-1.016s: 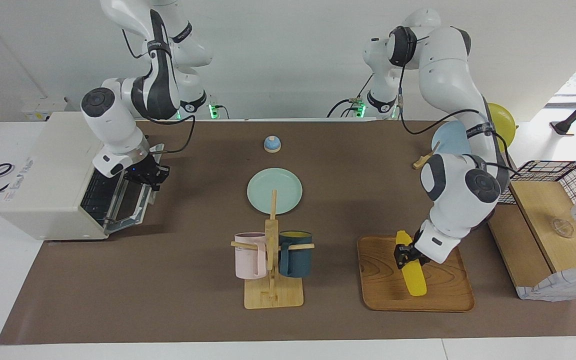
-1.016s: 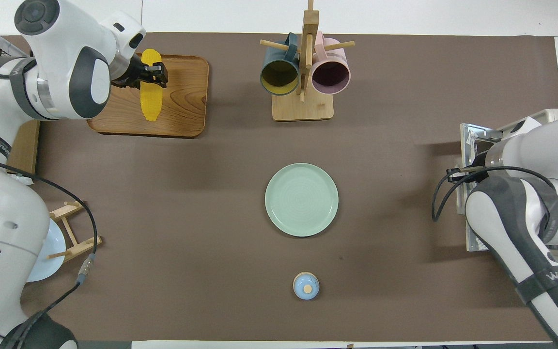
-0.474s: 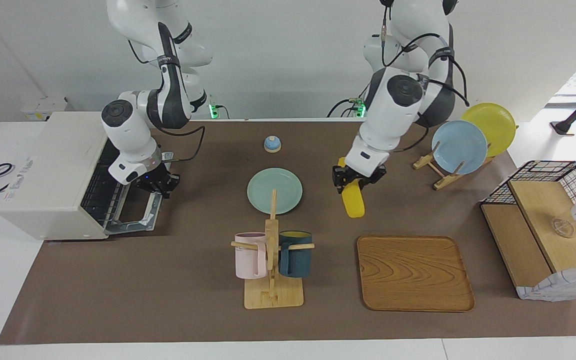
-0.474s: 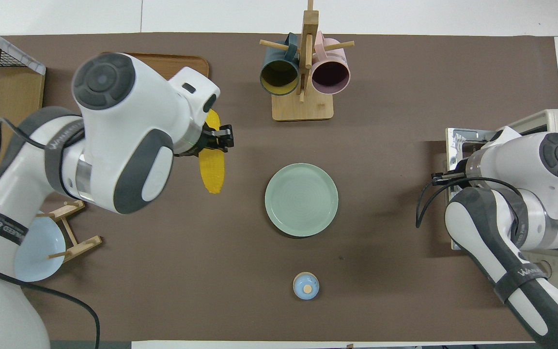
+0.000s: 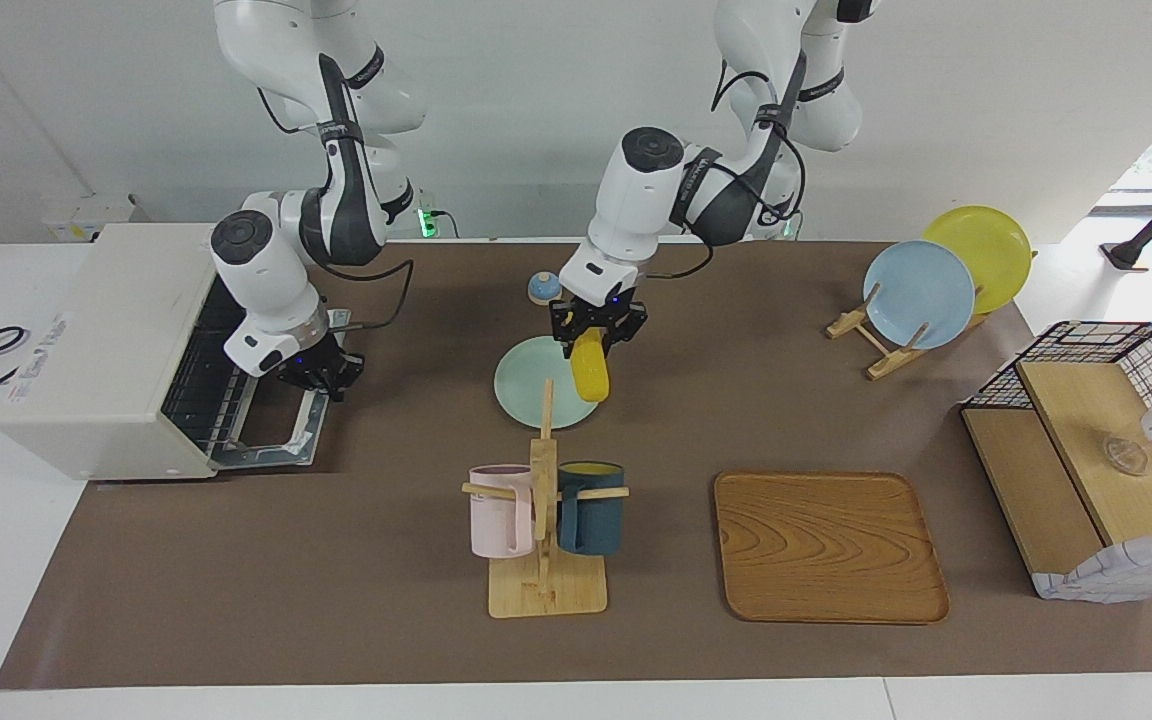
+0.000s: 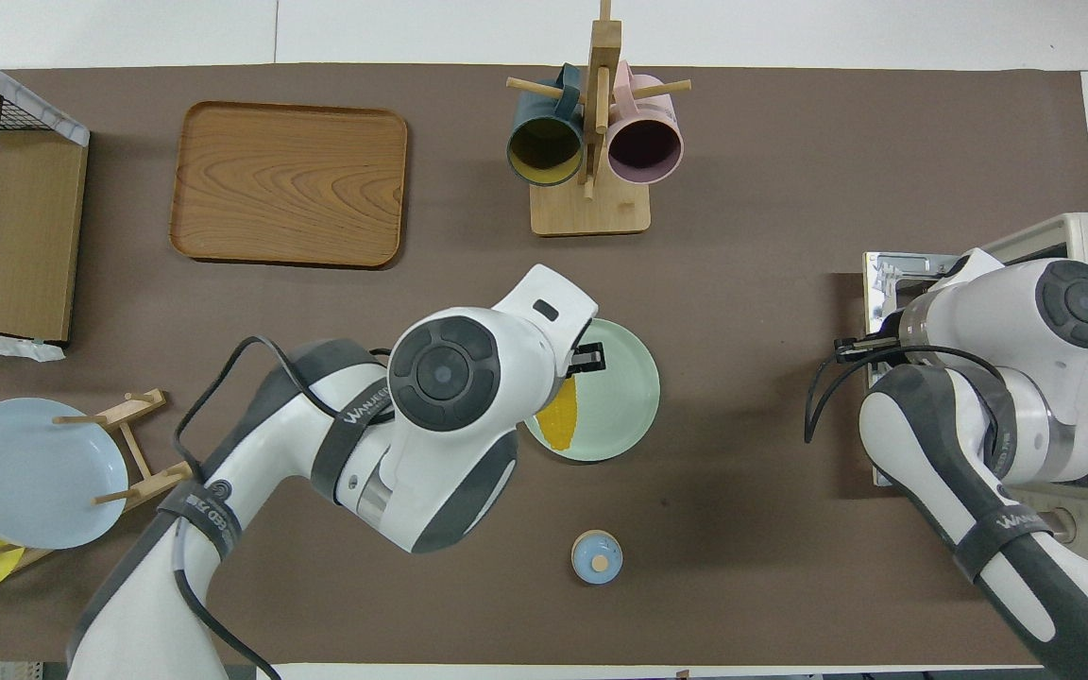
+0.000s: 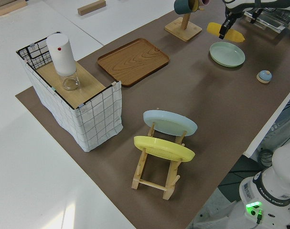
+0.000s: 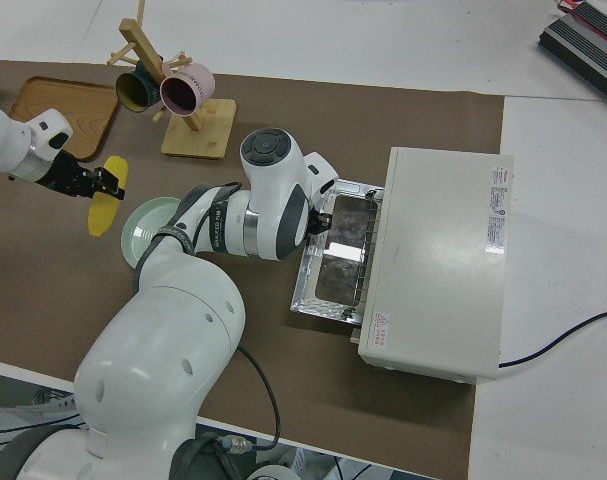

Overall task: Put corn in oven
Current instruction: 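Carry the corn with the left gripper down onto the green plate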

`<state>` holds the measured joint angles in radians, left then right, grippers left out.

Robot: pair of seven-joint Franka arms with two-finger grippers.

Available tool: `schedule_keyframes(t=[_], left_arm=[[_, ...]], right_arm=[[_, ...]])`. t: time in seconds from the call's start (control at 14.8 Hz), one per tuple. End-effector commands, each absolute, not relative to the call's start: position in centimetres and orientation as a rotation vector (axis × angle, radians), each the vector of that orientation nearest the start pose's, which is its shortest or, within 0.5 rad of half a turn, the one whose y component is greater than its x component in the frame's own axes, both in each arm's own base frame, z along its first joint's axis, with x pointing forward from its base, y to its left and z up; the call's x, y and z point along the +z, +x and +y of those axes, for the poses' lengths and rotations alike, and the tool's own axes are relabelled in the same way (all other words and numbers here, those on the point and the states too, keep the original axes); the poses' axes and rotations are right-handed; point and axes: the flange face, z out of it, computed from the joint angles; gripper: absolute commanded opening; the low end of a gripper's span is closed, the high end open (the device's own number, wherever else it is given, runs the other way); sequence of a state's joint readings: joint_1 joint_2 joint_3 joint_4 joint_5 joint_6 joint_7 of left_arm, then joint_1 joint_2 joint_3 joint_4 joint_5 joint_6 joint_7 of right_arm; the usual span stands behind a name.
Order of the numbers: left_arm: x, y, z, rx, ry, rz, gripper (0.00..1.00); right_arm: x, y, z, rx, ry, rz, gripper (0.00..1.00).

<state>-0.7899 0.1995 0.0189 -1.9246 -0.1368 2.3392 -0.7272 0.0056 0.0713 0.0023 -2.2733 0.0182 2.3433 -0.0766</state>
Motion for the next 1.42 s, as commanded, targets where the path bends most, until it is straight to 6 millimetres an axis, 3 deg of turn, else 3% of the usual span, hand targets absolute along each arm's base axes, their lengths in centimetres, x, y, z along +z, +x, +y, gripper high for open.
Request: schedule_keyframes(t=[0.0,0.34,0.47,0.81,0.88,0.95,1.02,1.08,1.15,1.22,1.35], left_arm=[[38.6,43.1,-44.3,-0.154,-3.37,-0.071,0.0],[33.1,42.2,-47.5,-0.202,-3.382,-0.063,0.0],[32.3,42.2,-47.6,-0.219,-3.387,-0.061,0.0],[31.7,42.2,-47.4,-0.21,-3.378,-0.051,0.0],[31.6,42.2,-47.4,-0.206,-3.376,-0.051,0.09],[31.6,42.2,-47.3,-0.201,-3.373,-0.051,0.37],[31.6,42.2,-47.2,-0.196,-3.37,-0.053,0.73],[31.6,42.3,-47.1,-0.191,-3.367,-0.052,1.0],[31.6,42.6,-46.8,-0.189,-3.362,-0.055,1.0],[32.1,42.9,-46.5,-0.191,-3.361,-0.052,1.0],[34.2,44.2,-44.7,-0.173,-3.35,-0.061,1.0]], right_arm=[[31.8,52.1,-2.5,0.006,-3.152,-0.074,0.0],[30.8,52.0,-0.3,0.037,-3.119,-0.053,0.0],[30.8,52.0,0.1,0.037,-3.118,-0.037,0.0],[31.3,52.4,3.4,0.02,-3.119,-0.047,0.0],[31.8,52.8,3.9,0.006,-3.12,-0.044,0.0],[32.2,53.0,4.7,0.004,-3.118,-0.055,0.0],[32.6,53.1,4.9,-0.003,-3.118,-0.055,0.06],[33.1,53.3,5.0,-0.012,-3.118,-0.067,0.42],[33.2,53.4,5.4,-0.015,-3.117,-0.086,0.88],[33.4,53.3,5.8,-0.015,-3.117,-0.098,1.0],[34.1,53.6,5.9,-0.038,-3.115,-0.098,1.0]])
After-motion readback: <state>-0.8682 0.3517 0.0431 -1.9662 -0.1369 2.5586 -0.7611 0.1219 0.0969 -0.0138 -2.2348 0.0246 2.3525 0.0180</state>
